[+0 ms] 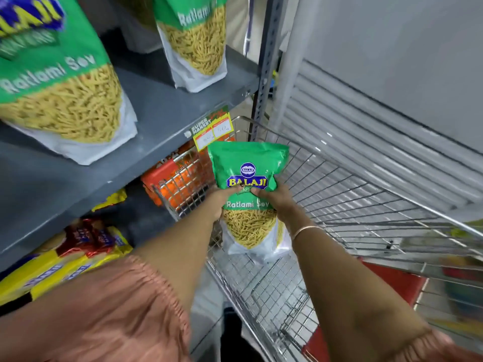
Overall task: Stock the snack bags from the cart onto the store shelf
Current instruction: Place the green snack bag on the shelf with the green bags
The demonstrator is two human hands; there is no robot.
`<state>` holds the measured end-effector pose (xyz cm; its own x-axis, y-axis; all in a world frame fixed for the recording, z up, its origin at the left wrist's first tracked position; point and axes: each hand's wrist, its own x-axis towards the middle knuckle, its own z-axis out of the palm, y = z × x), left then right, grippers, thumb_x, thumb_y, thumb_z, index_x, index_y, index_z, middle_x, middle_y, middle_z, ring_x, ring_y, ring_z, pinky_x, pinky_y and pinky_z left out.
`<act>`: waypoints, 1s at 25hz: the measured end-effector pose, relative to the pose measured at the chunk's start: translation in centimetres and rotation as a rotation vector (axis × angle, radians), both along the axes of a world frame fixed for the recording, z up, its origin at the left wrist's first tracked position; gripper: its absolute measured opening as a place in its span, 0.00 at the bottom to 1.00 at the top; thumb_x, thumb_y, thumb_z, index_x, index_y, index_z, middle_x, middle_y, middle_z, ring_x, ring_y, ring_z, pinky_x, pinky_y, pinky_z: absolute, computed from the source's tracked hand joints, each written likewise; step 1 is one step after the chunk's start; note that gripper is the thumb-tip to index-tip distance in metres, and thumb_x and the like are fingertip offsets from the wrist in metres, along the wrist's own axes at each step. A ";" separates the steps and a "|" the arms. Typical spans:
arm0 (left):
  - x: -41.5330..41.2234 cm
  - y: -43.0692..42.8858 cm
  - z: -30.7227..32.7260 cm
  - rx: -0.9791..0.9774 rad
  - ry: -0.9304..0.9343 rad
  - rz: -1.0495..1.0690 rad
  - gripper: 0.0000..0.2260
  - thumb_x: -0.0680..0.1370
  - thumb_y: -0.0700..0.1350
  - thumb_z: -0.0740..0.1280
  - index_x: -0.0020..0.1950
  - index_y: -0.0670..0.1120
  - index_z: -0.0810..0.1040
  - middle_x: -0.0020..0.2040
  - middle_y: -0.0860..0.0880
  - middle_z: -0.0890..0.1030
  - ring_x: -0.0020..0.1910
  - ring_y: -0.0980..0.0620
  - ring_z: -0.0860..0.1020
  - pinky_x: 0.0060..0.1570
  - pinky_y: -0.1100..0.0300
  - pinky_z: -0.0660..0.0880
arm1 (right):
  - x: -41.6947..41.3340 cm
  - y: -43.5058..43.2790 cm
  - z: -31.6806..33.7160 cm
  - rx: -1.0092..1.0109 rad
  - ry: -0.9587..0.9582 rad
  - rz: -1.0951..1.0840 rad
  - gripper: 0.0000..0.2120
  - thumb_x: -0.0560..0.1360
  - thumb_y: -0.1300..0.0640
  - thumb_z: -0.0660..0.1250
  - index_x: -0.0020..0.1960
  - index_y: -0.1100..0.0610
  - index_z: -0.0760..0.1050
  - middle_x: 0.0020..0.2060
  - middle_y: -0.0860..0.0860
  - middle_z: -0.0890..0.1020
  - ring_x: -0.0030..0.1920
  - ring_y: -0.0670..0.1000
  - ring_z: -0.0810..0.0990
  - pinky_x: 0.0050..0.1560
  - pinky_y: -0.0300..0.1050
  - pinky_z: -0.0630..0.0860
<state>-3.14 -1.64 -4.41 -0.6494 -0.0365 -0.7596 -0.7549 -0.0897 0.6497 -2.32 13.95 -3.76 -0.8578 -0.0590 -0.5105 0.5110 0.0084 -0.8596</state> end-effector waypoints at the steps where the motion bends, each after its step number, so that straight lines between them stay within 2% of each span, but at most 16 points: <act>1: 0.4 -0.3 2.8 -0.018 0.055 -0.018 0.45 0.66 0.51 0.75 0.74 0.42 0.53 0.76 0.41 0.60 0.73 0.42 0.62 0.70 0.48 0.64 | -0.2 -0.3 2.2 0.022 0.036 0.015 0.25 0.66 0.70 0.71 0.61 0.65 0.70 0.47 0.59 0.81 0.38 0.50 0.83 0.37 0.39 0.82; 3: 0.7 -1.2 7.0 -0.021 0.153 -0.003 0.37 0.71 0.46 0.72 0.73 0.40 0.56 0.75 0.41 0.61 0.72 0.43 0.64 0.59 0.58 0.74 | -0.4 -0.8 6.9 0.063 0.122 0.052 0.28 0.65 0.70 0.72 0.63 0.66 0.68 0.52 0.61 0.80 0.44 0.55 0.81 0.41 0.41 0.82; 4: 1.2 -1.6 9.2 0.006 0.196 -0.016 0.33 0.73 0.45 0.70 0.72 0.39 0.58 0.74 0.41 0.62 0.71 0.43 0.65 0.54 0.62 0.76 | -0.2 -0.9 9.0 0.075 0.162 0.081 0.27 0.65 0.69 0.72 0.62 0.65 0.69 0.53 0.62 0.80 0.47 0.57 0.80 0.46 0.43 0.81; 6: 2.5 -3.2 12.9 -0.021 0.320 -0.028 0.31 0.72 0.44 0.71 0.70 0.39 0.63 0.72 0.39 0.67 0.69 0.43 0.68 0.58 0.59 0.71 | 0.3 -1.6 13.3 0.113 0.215 0.155 0.26 0.65 0.68 0.73 0.61 0.64 0.71 0.56 0.64 0.80 0.50 0.57 0.79 0.55 0.51 0.78; 8: 3.6 -5.2 16.3 -0.114 0.452 -0.006 0.30 0.64 0.48 0.77 0.63 0.40 0.73 0.65 0.40 0.76 0.60 0.45 0.77 0.56 0.57 0.73 | 0.6 -3.0 17.4 0.091 0.276 0.252 0.26 0.64 0.67 0.73 0.60 0.64 0.71 0.55 0.64 0.80 0.50 0.58 0.80 0.58 0.55 0.77; 10: 5.4 -8.5 20.0 -0.216 0.608 0.084 0.31 0.58 0.48 0.80 0.58 0.40 0.76 0.59 0.40 0.81 0.55 0.46 0.80 0.58 0.53 0.76 | 1.1 -5.6 20.8 0.070 0.344 0.346 0.22 0.66 0.68 0.71 0.58 0.62 0.72 0.50 0.60 0.81 0.47 0.57 0.81 0.54 0.52 0.79; 12: 6.4 -11.9 22.5 -0.316 0.711 0.115 0.35 0.54 0.51 0.79 0.58 0.41 0.76 0.58 0.40 0.82 0.56 0.44 0.80 0.58 0.48 0.77 | 1.2 -8.5 23.5 0.036 0.367 0.403 0.19 0.68 0.69 0.69 0.57 0.59 0.72 0.46 0.54 0.83 0.43 0.51 0.82 0.49 0.46 0.80; 15: 9.5 -18.7 25.9 -0.414 0.754 0.135 0.27 0.61 0.46 0.79 0.58 0.42 0.77 0.58 0.42 0.82 0.56 0.44 0.80 0.53 0.52 0.78 | 1.6 -14.8 25.6 0.000 0.392 0.508 0.18 0.68 0.69 0.69 0.56 0.57 0.73 0.39 0.48 0.86 0.39 0.48 0.84 0.46 0.44 0.81; 17: 11.0 -23.2 27.1 -0.497 0.758 0.174 0.24 0.63 0.45 0.78 0.57 0.43 0.78 0.56 0.43 0.83 0.55 0.46 0.81 0.55 0.49 0.78 | 1.9 -19.5 26.3 -0.037 0.391 0.579 0.16 0.68 0.69 0.69 0.53 0.57 0.75 0.36 0.47 0.87 0.38 0.47 0.84 0.44 0.43 0.82; 20: 13.8 -29.1 28.6 -0.528 0.796 0.242 0.21 0.65 0.38 0.77 0.57 0.41 0.79 0.57 0.41 0.82 0.55 0.46 0.80 0.58 0.48 0.77 | 2.8 -26.5 26.7 -0.068 0.370 0.648 0.15 0.67 0.69 0.69 0.52 0.58 0.75 0.35 0.47 0.87 0.36 0.47 0.84 0.42 0.43 0.82; 22: 14.9 -32.1 29.2 -0.565 0.812 0.292 0.21 0.65 0.36 0.76 0.57 0.40 0.78 0.58 0.41 0.82 0.54 0.46 0.80 0.54 0.55 0.79 | 3.4 -30.4 27.2 -0.082 0.380 0.629 0.21 0.64 0.66 0.74 0.55 0.61 0.73 0.43 0.53 0.85 0.41 0.52 0.83 0.47 0.49 0.82; 23: 15.5 -33.4 29.5 -0.591 0.810 0.326 0.21 0.65 0.36 0.76 0.57 0.39 0.78 0.57 0.42 0.82 0.52 0.48 0.80 0.47 0.64 0.79 | 3.6 -32.4 27.4 -0.088 0.392 0.611 0.30 0.60 0.62 0.78 0.58 0.63 0.71 0.49 0.58 0.83 0.46 0.55 0.83 0.52 0.54 0.80; 24: 15.9 -34.4 29.7 -0.620 0.801 0.367 0.20 0.66 0.35 0.75 0.57 0.37 0.77 0.56 0.43 0.81 0.50 0.49 0.79 0.38 0.72 0.77 | 3.5 -34.0 27.4 -0.087 0.412 0.596 0.43 0.53 0.56 0.81 0.63 0.64 0.67 0.56 0.61 0.80 0.51 0.58 0.81 0.57 0.58 0.78; 25: 16.2 -35.2 29.9 -0.645 0.782 0.420 0.19 0.67 0.35 0.75 0.57 0.36 0.77 0.54 0.43 0.81 0.48 0.50 0.77 0.32 0.75 0.74 | 3.0 -35.7 26.8 -0.099 0.436 0.596 0.54 0.46 0.51 0.83 0.66 0.64 0.64 0.61 0.62 0.77 0.56 0.60 0.80 0.60 0.60 0.76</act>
